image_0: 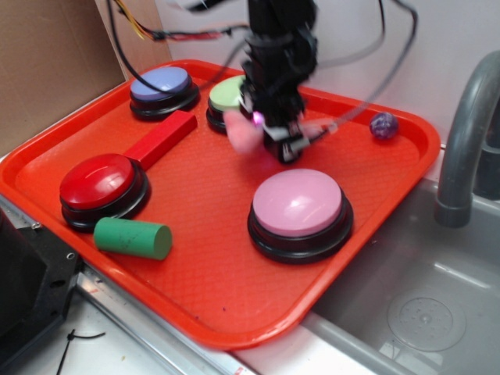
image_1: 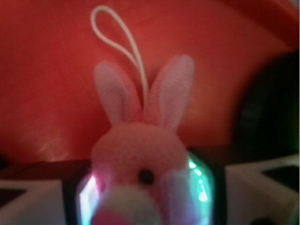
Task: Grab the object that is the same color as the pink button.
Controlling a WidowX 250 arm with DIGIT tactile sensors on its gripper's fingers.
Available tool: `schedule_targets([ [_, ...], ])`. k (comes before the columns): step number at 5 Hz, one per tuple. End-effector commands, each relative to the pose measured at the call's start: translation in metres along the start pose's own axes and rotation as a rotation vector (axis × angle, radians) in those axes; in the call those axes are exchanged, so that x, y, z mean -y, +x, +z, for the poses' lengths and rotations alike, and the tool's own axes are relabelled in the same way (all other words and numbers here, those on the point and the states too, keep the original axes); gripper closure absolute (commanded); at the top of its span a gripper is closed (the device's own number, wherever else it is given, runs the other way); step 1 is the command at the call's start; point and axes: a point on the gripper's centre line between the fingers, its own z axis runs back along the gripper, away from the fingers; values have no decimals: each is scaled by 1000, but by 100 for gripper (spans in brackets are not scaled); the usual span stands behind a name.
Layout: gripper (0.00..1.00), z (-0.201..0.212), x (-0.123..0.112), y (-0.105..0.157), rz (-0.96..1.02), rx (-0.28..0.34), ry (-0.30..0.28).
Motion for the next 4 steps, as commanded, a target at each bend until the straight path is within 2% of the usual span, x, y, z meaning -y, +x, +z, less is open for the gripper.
schedule_targets([
  [1,100,99,-28,-53,221,82,42],
  [2,100,121,-34,-84,335,133,46],
  [3,100,125,-35,-98,407,135,42],
  [4,100,122,-34,-95,436,111,60],
])
